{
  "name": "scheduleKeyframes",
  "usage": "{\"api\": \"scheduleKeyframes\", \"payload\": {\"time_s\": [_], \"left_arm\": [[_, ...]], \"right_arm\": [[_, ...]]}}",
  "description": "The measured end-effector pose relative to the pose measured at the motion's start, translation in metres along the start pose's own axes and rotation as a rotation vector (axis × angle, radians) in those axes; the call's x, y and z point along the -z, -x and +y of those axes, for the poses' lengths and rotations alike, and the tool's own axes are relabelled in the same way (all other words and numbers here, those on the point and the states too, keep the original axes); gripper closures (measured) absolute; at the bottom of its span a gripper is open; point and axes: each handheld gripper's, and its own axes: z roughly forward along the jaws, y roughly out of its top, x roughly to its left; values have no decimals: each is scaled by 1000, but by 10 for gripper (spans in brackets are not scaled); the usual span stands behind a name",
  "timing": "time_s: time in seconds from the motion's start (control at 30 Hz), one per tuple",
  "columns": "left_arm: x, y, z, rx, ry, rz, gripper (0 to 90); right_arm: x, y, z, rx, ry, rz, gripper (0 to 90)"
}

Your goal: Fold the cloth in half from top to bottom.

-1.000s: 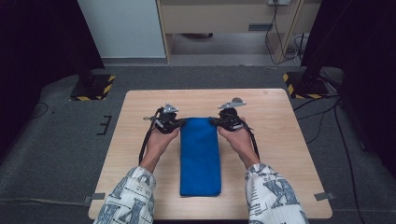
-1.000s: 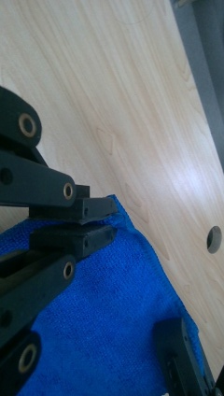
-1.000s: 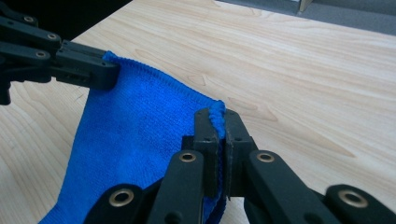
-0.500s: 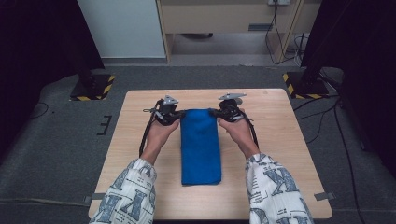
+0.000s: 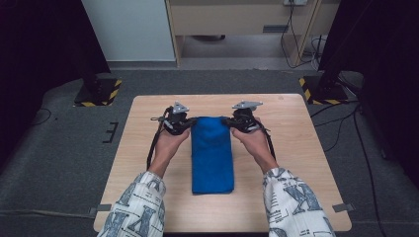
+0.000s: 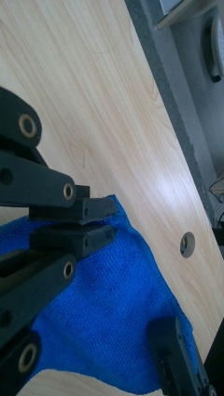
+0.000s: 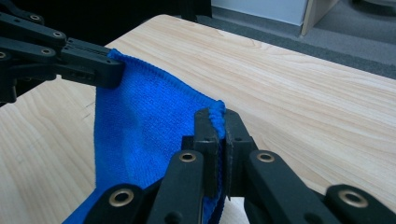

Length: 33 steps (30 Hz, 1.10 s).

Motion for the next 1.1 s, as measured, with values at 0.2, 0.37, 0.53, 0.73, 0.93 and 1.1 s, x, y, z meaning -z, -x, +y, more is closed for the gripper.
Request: {"api": "scheduleKeyframes", "payload": {"time_s": [0.2,0.37,0.53,0.73,0.93,1.1], "left_arm": [[11,15,-10,-19,1,-1,865],[17,26,-18,-50,-9,3,864],[22,33,-25,-64,-7,-17,864],[28,43,-30,-105,-10,-34,864],[33,54,-51,-110,-15,-56,864],[34,59,-64,-105,-20,-70,864]], "right_arm": [[13,-11,-11,22,9,-20,872],[25,-23,-25,32,18,-19,872],[33,-29,-40,33,29,-8,871],[40,-31,-52,38,34,7,870],[46,-41,-75,52,15,25,866],[44,-45,-92,64,-9,32,857]]}}
